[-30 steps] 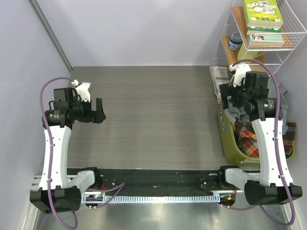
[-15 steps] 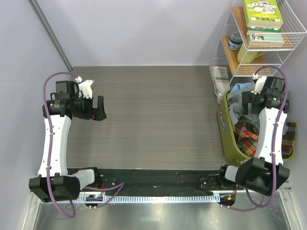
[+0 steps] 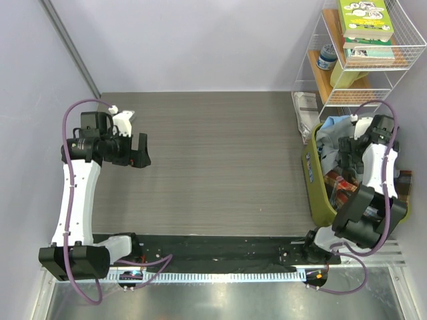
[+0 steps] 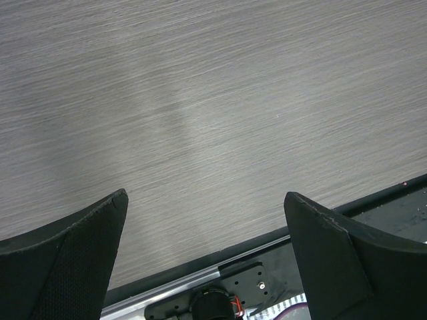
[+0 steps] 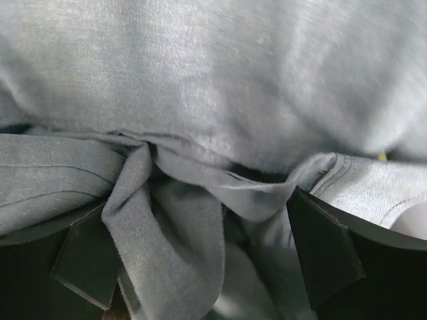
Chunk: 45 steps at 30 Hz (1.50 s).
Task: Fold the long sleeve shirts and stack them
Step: Grab the shirt from the pile
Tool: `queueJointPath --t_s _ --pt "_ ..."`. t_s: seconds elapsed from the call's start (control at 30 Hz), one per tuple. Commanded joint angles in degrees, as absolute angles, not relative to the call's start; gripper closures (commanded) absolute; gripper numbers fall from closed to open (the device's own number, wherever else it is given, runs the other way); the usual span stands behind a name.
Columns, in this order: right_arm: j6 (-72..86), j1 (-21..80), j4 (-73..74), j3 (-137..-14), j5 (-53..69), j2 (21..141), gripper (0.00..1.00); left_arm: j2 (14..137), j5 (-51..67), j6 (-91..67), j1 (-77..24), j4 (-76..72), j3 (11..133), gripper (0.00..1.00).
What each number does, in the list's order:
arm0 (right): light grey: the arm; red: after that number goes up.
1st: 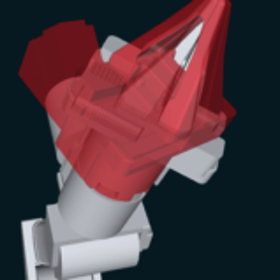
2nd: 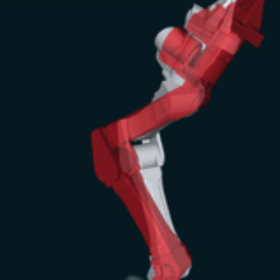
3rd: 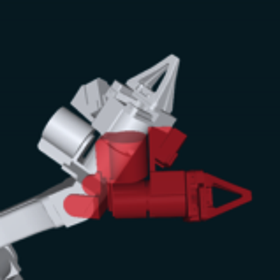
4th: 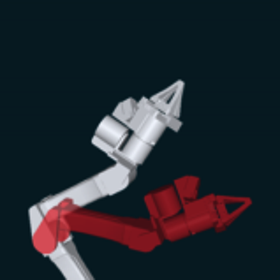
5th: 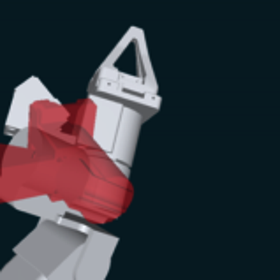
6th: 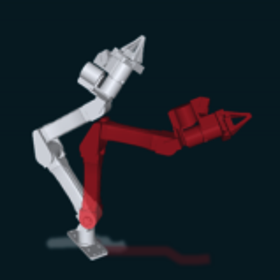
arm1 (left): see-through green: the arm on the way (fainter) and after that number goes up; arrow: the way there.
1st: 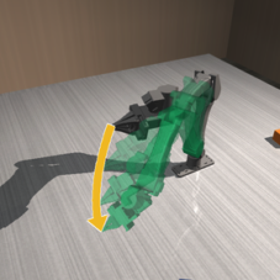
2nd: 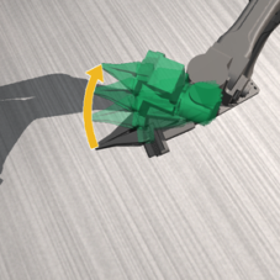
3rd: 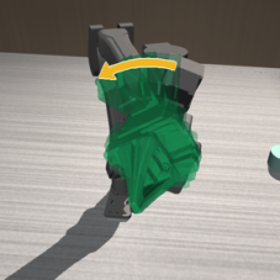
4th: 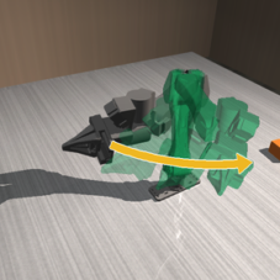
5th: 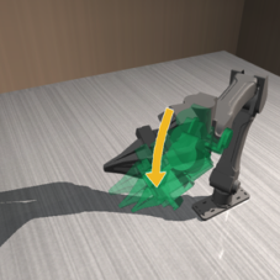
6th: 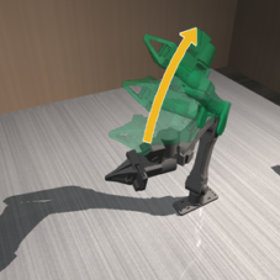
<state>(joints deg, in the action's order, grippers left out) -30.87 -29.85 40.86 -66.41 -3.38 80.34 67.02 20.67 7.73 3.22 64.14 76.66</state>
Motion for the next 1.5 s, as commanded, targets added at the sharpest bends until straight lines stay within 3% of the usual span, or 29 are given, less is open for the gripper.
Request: queueJointPath --t_s 0.0,0.03,0.1,0.13,0.23,0.4,0.6,0.87,1.07,1.23,1.4,1.47 --pt "-33.57 -30.23 37.18 -66.71 -1.32 84.72 0.10 67.32 21.62 7.65 2.81 62.76 76.55 0.00" --pt "-33.75 -30.32 37.79 -66.80 -0.80 85.16 0.34 67.32 21.62 7.73 2.73 62.32 76.47 0.00" --pt "-33.75 -30.32 39.55 -67.41 1.84 84.56 0.54 67.24 21.62 7.47 2.73 61.88 76.46 0.00" --pt "-33.84 -30.32 40.16 -67.59 3.06 83.85 0.70 67.15 21.62 7.38 2.81 61.70 76.64 0.00" --pt "-34.01 -30.41 43.23 -69.34 4.39 79.11 0.99 67.24 22.06 7.38 2.73 61.53 77.34 0.00" --pt "-32.44 -30.50 46.84 -76.72 8.34 67.36 0.99 66.89 22.15 7.47 2.81 61.17 78.66 0.00" --pt "-26.03 -30.59 48.51 -88.58 13.97 61.53 0.99 65.13 22.41 5.81 2.73 59.24 78.58 0.00" --pt "-15.84 -30.50 48.25 -107.38 23.89 63.98 0.99 63.28 22.15 3.43 2.81 56.52 78.49 0.00" --pt "-6.87 -30.50 45.45 -116.19 42.08 66.18 0.99 62.05 19.87 0.35 2.73 53.09 77.70 0.00" --pt "13.76 -30.50 27.46 -113.48 58.17 65.31 0.99 61.44 18.72 -3.95 2.72 50.02 76.91 0.00" --pt "41.71 -30.50 -11.85 -108.72 62.49 63.89 0.99 61.26 18.28 -7.29 2.73 47.90 74.89 0.00" --pt "51.57 -30.50 -21.04 -110.56 62.06 66.43 0.99 61.43 18.19 -7.82 2.73 47.38 74.01 0.00"
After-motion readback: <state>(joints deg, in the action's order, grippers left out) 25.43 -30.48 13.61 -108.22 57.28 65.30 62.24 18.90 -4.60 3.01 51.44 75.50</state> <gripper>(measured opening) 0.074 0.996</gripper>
